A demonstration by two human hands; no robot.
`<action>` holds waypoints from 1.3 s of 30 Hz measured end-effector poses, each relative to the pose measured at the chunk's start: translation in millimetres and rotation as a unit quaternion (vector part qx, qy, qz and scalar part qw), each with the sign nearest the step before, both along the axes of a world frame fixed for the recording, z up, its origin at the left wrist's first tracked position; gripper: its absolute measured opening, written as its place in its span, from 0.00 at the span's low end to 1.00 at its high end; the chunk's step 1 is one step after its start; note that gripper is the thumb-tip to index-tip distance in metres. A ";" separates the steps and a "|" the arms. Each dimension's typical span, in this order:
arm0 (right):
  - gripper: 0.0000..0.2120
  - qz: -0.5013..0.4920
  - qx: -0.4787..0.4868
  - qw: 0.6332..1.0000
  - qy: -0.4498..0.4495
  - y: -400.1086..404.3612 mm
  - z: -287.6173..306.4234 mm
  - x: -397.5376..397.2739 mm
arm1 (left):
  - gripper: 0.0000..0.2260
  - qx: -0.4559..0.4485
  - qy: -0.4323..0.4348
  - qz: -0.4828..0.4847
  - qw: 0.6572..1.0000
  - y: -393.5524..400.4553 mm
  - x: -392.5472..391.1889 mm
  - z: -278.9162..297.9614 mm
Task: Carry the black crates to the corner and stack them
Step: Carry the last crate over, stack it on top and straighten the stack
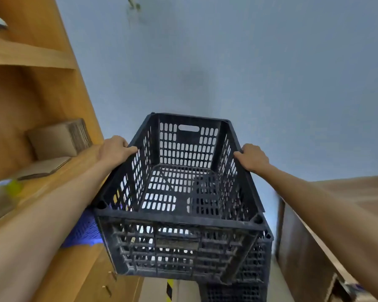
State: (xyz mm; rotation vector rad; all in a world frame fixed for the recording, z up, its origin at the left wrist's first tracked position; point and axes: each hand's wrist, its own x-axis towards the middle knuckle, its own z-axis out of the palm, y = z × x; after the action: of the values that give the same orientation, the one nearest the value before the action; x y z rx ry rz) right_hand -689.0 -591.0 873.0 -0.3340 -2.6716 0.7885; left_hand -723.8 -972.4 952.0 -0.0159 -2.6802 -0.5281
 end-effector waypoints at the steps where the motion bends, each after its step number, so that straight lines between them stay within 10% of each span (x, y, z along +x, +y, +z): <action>1: 0.14 -0.001 0.005 1.000 0.002 11.4 3.5 -13.4 | 0.15 0.004 0.000 0.001 1.000 10.7 -14.2 -2.1; 21: 0.15 -0.136 0.027 0.984 -0.108 107.6 -83.3 -213.9 | 0.15 -0.018 -0.183 -0.041 0.982 149.8 -248.9 -149.7; 39: 0.16 -0.143 0.073 0.982 -0.101 117.8 -88.2 -226.1 | 0.19 -0.072 -0.175 -0.049 0.981 157.2 -251.6 -159.5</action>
State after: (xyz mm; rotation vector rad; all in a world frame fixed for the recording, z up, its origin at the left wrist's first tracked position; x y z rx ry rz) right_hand -915.1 -473.1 784.8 -0.7760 -2.7571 0.4914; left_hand -975.3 -815.2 792.5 -0.1069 -3.0711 -0.3944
